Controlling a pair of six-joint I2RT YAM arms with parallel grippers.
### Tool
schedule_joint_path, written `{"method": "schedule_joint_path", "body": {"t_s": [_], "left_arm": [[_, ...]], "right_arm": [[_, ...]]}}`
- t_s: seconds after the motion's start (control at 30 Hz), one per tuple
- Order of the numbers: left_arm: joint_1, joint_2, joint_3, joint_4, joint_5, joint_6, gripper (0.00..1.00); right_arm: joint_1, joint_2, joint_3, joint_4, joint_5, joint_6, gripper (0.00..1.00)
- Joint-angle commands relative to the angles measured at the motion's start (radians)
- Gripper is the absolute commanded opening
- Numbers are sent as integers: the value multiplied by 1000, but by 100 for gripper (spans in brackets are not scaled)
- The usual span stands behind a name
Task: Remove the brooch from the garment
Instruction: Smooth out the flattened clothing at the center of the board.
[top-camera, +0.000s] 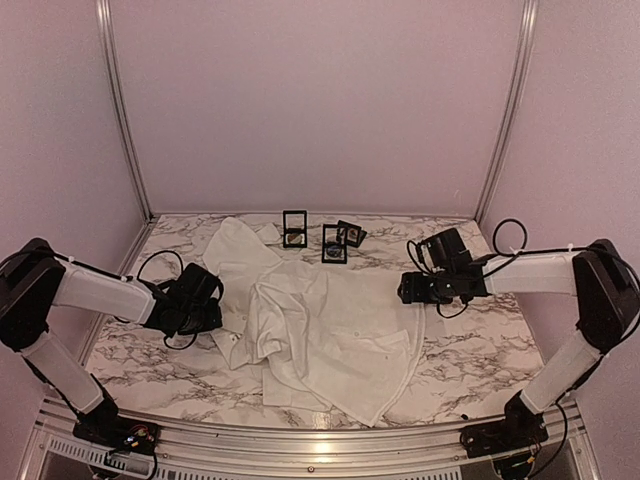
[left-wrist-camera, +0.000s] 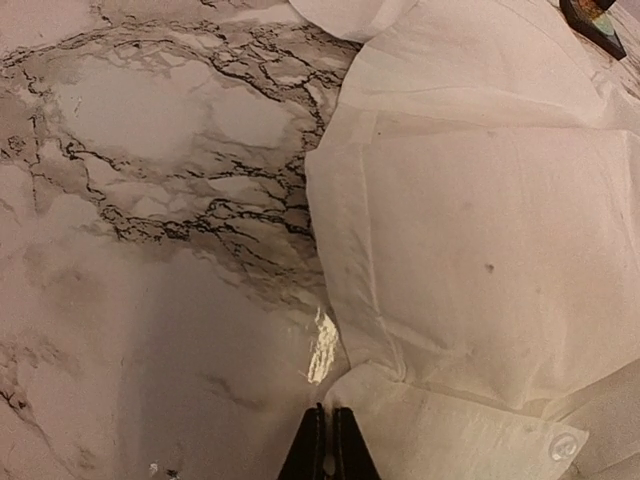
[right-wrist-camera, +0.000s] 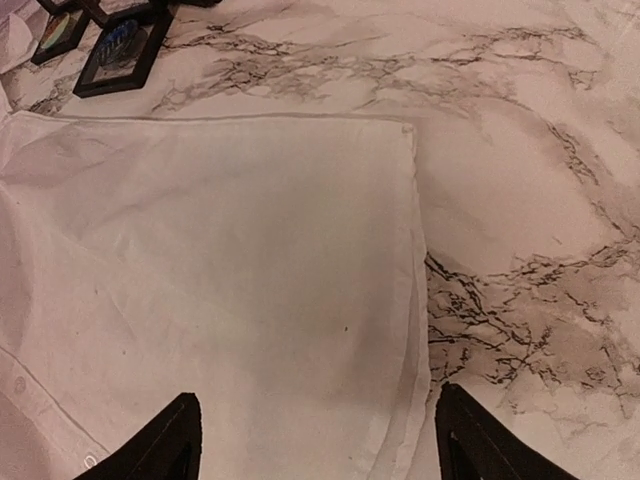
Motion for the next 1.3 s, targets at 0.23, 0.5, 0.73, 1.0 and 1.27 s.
{"method": "schedule_joint_path", "body": {"t_s": [0.23,0.5,0.73,1.0,1.27], "left_arm": [[236,-77,142,-88,-33,198,0],[413,92,361,-67,72,300,0],[450,244,504,-74,146,356,0],[461,271,557,-82,192,363,0],[484,310,627,-138,215,396,0]], "right_arm": [[6,70,-89,42,19,55,59],[6,122,-83,67,7,66,27],[-17,195,48,5,91,24,0],[-114,290,233,-65,96,-43,0],[104,112,174,-135,78,-74,29]]}}
